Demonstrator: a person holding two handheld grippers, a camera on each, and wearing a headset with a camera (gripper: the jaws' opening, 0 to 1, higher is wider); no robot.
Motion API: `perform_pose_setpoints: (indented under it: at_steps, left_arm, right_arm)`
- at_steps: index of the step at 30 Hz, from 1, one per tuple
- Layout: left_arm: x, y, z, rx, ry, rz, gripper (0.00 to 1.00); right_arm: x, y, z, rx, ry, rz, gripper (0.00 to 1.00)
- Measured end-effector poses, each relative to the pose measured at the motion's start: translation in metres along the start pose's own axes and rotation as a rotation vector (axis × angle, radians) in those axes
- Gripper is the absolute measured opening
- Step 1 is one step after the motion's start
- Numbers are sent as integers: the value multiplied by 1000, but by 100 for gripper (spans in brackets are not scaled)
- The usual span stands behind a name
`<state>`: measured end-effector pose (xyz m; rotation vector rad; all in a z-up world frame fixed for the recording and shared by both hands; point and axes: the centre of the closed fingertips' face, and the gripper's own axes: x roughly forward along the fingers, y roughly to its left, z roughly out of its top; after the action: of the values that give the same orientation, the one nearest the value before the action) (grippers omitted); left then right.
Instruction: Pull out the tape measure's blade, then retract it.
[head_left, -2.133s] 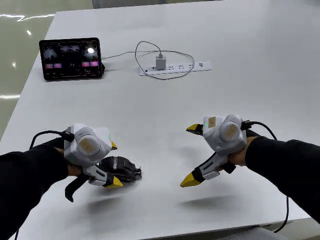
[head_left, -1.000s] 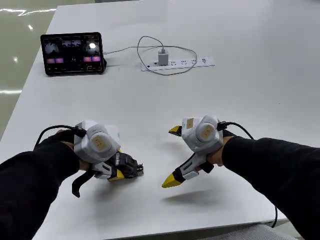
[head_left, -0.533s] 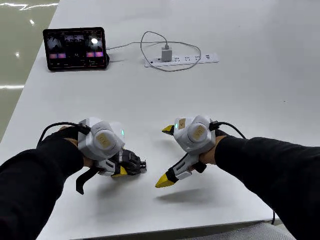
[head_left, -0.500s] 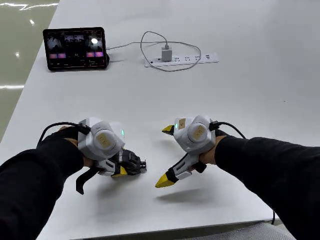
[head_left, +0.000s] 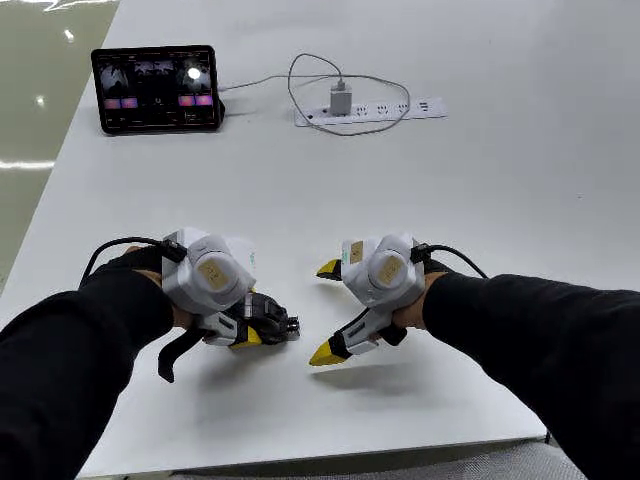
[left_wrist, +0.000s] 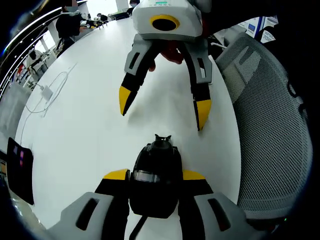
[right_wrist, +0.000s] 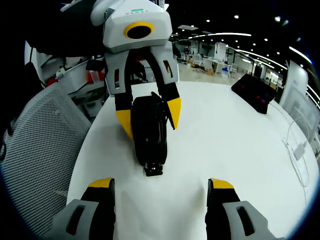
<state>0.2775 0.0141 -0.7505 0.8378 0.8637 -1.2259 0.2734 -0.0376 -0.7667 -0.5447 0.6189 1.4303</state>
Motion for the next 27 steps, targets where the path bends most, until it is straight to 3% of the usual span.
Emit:
perform_pose_setpoints:
  at_steps: [17, 27]
  left_arm:
    - [0, 1, 0, -2, -7, -2, 31]
    - [0, 1, 0, -6, -16, 3, 31]
  right_arm:
    - [16, 5, 4, -49, 17, 31, 47]
    - [24, 10, 9, -42, 22, 54, 34]
